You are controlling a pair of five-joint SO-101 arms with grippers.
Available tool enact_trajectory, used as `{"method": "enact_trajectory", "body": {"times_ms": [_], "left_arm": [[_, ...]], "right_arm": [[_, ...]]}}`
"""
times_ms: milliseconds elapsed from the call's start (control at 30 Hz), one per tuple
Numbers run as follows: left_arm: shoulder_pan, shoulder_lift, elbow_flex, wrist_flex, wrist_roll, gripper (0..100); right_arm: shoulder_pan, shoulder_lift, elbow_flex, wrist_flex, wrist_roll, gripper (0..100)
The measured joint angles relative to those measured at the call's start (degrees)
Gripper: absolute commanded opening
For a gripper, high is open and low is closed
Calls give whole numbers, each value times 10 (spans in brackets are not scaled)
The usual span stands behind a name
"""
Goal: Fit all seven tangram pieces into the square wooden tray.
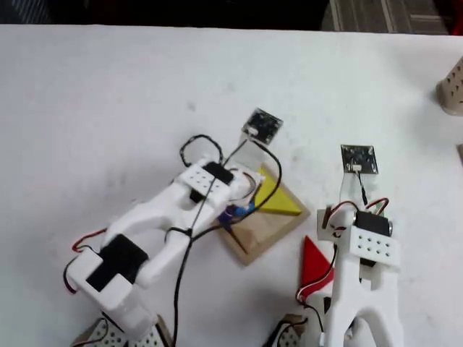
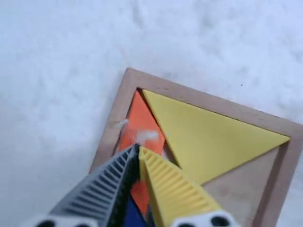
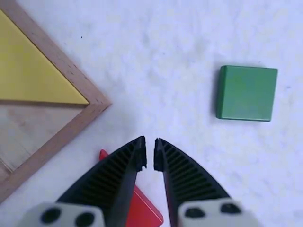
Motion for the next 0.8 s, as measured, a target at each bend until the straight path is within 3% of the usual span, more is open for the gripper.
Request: {"method": "enact_trajectory", "body": {"times_ms": [333, 567, 800], "left_arm": [[29, 0, 0, 0, -1, 22], [29, -122, 84, 12, -1, 22], [87, -208, 158, 53, -1, 22]], "right_arm": [[0, 0, 0, 0, 0, 39], [-1, 0, 0, 0, 0, 39], [-1, 0, 0, 0, 0, 39]]}}
